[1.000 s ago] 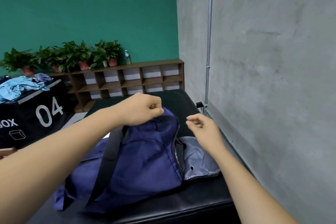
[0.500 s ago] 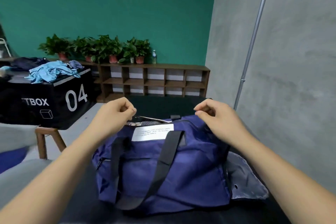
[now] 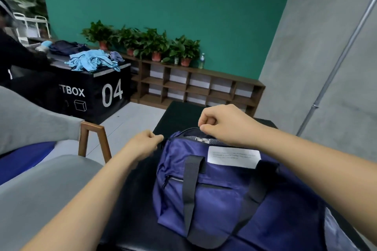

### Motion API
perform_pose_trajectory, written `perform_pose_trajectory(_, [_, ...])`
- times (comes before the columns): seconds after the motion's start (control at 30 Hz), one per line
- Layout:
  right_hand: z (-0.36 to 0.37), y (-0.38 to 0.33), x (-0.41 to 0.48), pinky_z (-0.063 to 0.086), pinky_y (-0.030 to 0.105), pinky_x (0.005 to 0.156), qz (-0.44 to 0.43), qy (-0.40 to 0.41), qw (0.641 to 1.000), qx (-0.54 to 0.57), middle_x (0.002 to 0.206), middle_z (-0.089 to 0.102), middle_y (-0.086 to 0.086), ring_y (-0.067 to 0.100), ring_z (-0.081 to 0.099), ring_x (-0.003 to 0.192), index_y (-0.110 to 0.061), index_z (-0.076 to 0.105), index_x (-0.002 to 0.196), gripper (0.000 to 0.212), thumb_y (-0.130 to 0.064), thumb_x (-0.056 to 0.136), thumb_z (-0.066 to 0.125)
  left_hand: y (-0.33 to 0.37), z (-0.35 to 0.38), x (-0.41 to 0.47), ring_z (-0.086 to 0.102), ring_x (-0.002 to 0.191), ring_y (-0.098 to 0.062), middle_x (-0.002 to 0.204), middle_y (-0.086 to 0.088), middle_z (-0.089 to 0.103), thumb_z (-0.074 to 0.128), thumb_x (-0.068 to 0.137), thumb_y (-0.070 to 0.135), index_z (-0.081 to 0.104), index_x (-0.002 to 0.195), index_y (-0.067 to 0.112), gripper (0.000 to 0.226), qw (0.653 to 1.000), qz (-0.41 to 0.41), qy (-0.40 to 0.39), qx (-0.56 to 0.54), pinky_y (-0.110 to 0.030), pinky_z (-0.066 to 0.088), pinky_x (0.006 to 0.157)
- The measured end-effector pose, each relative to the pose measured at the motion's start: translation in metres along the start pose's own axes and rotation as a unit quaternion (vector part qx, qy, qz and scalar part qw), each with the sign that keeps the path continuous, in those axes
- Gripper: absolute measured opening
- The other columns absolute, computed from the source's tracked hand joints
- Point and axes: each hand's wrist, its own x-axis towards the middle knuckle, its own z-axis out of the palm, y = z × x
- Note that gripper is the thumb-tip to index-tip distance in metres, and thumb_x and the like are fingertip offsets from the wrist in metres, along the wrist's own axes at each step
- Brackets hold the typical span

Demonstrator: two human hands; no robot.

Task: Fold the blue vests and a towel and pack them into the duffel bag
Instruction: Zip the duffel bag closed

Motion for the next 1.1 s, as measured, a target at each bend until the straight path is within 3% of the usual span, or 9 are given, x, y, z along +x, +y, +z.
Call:
perform_pose_trajectory(0.1, [0.020, -0.020, 0.022, 0.054, 0.027, 0.072, -0.007, -0.022, 1.000, -0.003, 0.081, 0.073, -0.012, 0.002, 0.067, 0.076, -0.028, 0.074, 0.090, 0.011, -0.025, 0.096, 0.066, -0.005, 0.006, -0.004, 0.055, 0.058, -0.016, 0.073, -0.002, 0.059, 0.053, 0.109, 0.040, 0.054, 0.092, 0.020, 0.027, 0.994, -0.050, -0.075, -0.063, -0.028, 0.029, 0.056])
perform_pose_trajectory(0.2, [0.037, -0.032, 0.040, 0.057, 0.033, 0.078, -0.016, -0.035, 0.999, -0.025, 0.082, 0.071, -0.013, 0.006, 0.067, 0.082, -0.028, 0.073, 0.093, 0.005, -0.029, 0.096, 0.069, -0.006, 0.008, -0.004, 0.052, 0.044, -0.008, 0.053, 0.007, 0.055, 0.056, 0.107, 0.026, 0.053, 0.080, 0.019, 0.028, 0.994, -0.018, -0.054, -0.092, -0.025, 0.028, 0.050])
perform_pose_trajectory(0.3, [0.053, -0.039, 0.055, 0.058, 0.036, 0.082, -0.025, -0.069, 0.995, -0.068, 0.087, 0.066, -0.014, 0.011, 0.065, 0.089, -0.026, 0.072, 0.100, 0.014, -0.038, 0.095, 0.073, -0.005, 0.004, -0.005, 0.052, 0.050, -0.010, 0.056, 0.006, 0.061, 0.058, 0.103, 0.018, 0.061, 0.083, 0.016, 0.021, 0.994, 0.000, -0.029, -0.109, -0.022, 0.030, 0.045])
perform_pose_trajectory(0.5, [0.075, -0.040, 0.080, 0.059, 0.043, 0.089, 0.004, -0.111, 0.986, -0.125, 0.103, 0.074, -0.005, 0.020, 0.067, 0.098, -0.026, 0.076, 0.104, 0.030, -0.054, 0.099, 0.064, -0.004, -0.005, -0.009, 0.052, 0.061, -0.012, 0.071, 0.002, 0.066, 0.061, 0.098, 0.020, 0.065, 0.084, 0.017, 0.016, 0.990, 0.035, -0.032, -0.136, -0.023, 0.036, 0.053])
perform_pose_trajectory(0.7, [0.071, -0.046, 0.085, 0.046, 0.022, 0.069, -0.029, -0.128, 0.988, -0.080, 0.085, 0.063, -0.015, 0.011, 0.060, 0.087, -0.019, 0.074, 0.098, 0.012, -0.029, 0.099, 0.069, -0.005, -0.012, -0.014, 0.052, 0.064, -0.013, 0.069, 0.003, 0.066, 0.060, 0.098, 0.019, 0.066, 0.081, 0.017, 0.018, 0.990, 0.070, -0.028, -0.120, -0.022, 0.039, 0.057])
perform_pose_trajectory(0.8, [0.070, -0.053, 0.080, 0.057, 0.038, 0.074, -0.014, -0.077, 0.994, -0.082, 0.088, 0.069, -0.003, 0.021, 0.065, 0.086, -0.017, 0.069, 0.088, 0.015, -0.032, 0.090, 0.071, -0.004, -0.015, -0.015, 0.052, 0.066, -0.015, 0.070, 0.002, 0.066, 0.059, 0.098, 0.020, 0.067, 0.082, 0.015, 0.019, 0.988, 0.077, -0.036, -0.132, -0.028, 0.043, 0.072])
perform_pose_trajectory(0.9, [0.066, -0.055, 0.075, 0.058, 0.045, 0.075, 0.013, -0.047, 0.997, -0.065, 0.088, 0.074, 0.008, 0.029, 0.068, 0.085, -0.006, 0.071, 0.085, 0.023, -0.029, 0.089, 0.068, -0.003, -0.016, -0.015, 0.053, 0.066, -0.014, 0.069, 0.004, 0.065, 0.058, 0.100, 0.023, 0.067, 0.083, 0.015, 0.021, 0.991, 0.084, -0.015, -0.107, -0.031, 0.043, 0.072])
perform_pose_trajectory(1.0, [0.054, -0.050, 0.073, 0.057, 0.038, 0.071, 0.053, -0.021, 0.998, -0.011, 0.083, 0.078, 0.006, 0.023, 0.070, 0.081, -0.004, 0.074, 0.081, 0.024, -0.025, 0.089, 0.069, -0.002, -0.014, -0.014, 0.053, 0.066, -0.016, 0.066, 0.005, 0.064, 0.057, 0.100, 0.025, 0.068, 0.081, 0.014, 0.025, 0.992, 0.086, 0.017, -0.090, -0.031, 0.043, 0.068])
perform_pose_trajectory(1.1, [0.044, -0.040, 0.072, 0.051, 0.027, 0.060, 0.107, -0.038, 0.992, 0.047, 0.073, 0.078, 0.000, 0.014, 0.064, 0.063, -0.008, 0.078, 0.078, 0.021, -0.022, 0.089, 0.068, -0.002, -0.010, -0.011, 0.053, 0.067, -0.017, 0.064, 0.007, 0.063, 0.058, 0.099, 0.027, 0.067, 0.077, 0.016, 0.026, 0.992, 0.080, 0.036, -0.086, -0.032, 0.041, 0.065])
